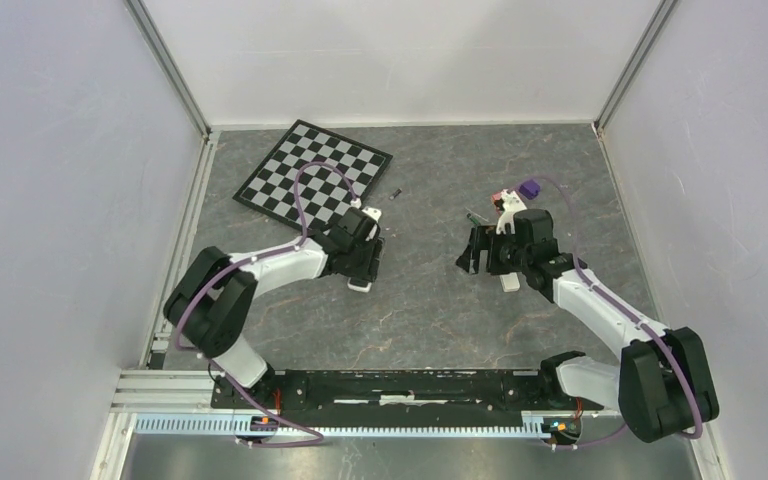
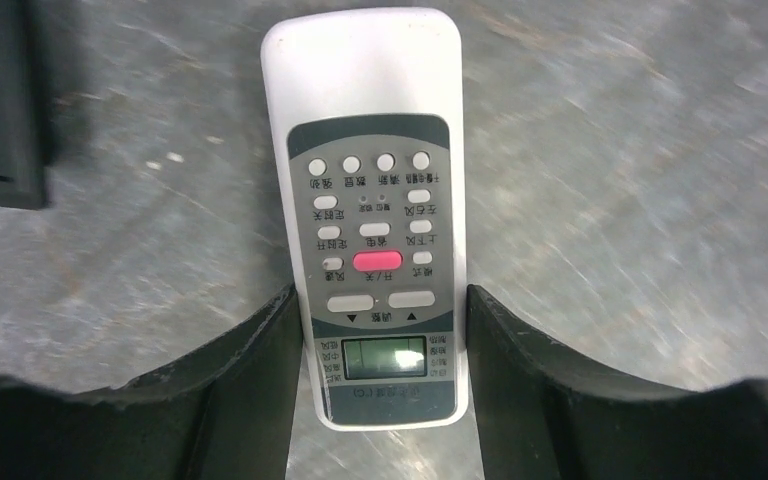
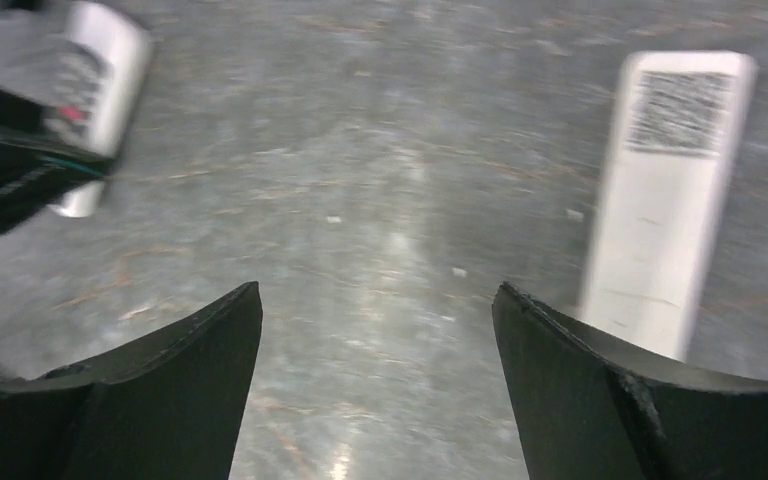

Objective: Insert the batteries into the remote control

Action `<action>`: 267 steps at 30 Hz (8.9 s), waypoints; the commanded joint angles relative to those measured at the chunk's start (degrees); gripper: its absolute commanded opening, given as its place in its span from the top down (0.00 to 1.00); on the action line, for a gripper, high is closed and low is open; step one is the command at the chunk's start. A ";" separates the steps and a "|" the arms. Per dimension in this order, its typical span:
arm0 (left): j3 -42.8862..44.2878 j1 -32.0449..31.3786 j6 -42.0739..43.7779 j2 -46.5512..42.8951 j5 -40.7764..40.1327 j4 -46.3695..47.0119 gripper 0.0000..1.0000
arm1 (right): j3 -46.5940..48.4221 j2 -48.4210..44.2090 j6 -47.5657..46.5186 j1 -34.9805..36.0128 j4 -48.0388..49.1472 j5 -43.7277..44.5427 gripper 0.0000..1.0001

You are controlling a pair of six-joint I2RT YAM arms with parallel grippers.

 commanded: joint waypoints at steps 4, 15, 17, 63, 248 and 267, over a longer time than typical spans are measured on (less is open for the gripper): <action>-3.24 -0.09 -0.46 -12.08 25.40 5.59 0.65 | -2.71 -0.47 13.85 4.61 18.90 -17.11 0.10; -5.57 -0.55 -1.50 -16.99 32.11 10.77 0.65 | -2.42 7.67 40.27 13.67 33.91 -14.11 0.10; -5.40 -0.65 -1.28 -17.27 32.54 11.15 0.65 | -0.32 9.44 40.50 14.90 31.98 -12.78 0.13; -25.67 -26.74 55.43 -23.76 -14.09 54.55 0.80 | 12.39 13.44 58.31 16.14 13.56 -4.14 0.42; -17.21 10.26 -13.68 -46.51 28.67 21.92 0.98 | -6.48 10.17 8.83 13.68 15.68 6.37 0.43; -18.33 10.56 -10.74 -52.44 36.31 22.80 0.98 | 25.20 28.73 -19.39 8.61 1.30 25.10 0.43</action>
